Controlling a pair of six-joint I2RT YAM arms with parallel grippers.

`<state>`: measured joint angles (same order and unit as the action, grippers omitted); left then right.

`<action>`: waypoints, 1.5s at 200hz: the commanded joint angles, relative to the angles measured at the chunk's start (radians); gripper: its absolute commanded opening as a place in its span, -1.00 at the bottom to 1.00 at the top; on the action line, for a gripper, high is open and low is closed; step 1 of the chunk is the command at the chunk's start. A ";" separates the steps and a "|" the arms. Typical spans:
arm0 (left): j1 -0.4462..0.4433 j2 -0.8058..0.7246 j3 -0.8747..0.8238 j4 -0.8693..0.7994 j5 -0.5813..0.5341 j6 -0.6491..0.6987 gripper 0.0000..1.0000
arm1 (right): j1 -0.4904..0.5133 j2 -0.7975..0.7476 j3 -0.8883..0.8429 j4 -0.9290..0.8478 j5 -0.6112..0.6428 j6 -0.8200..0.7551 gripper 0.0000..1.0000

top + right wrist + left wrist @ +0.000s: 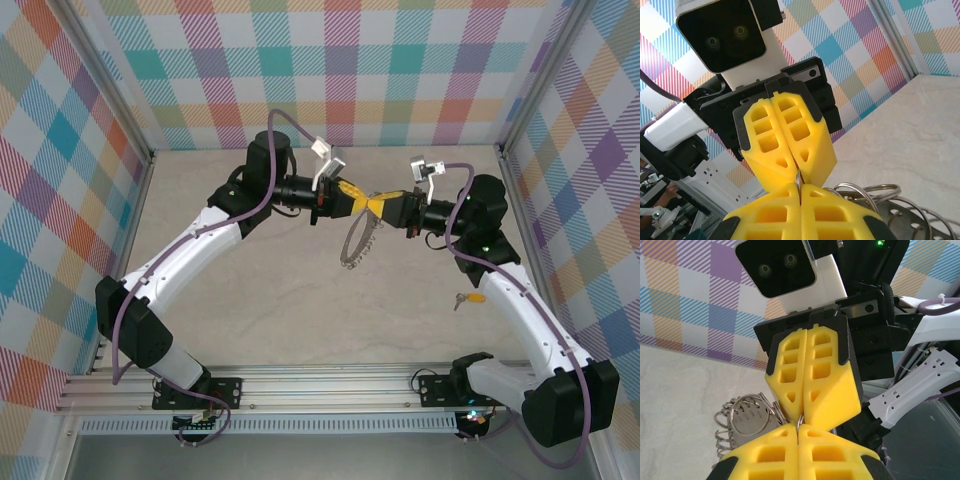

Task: Put the keys on the keyring

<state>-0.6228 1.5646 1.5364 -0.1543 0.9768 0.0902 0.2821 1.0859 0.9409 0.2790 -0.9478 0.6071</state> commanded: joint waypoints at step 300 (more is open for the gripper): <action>-0.004 -0.003 -0.312 1.102 -0.186 -0.901 -0.56 | -0.017 -0.050 -0.177 0.813 0.291 0.239 -1.00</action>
<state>-0.6083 1.5509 1.2102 0.8474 0.7921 -0.7639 0.2680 1.0439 0.7578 0.9527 -0.6800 0.8310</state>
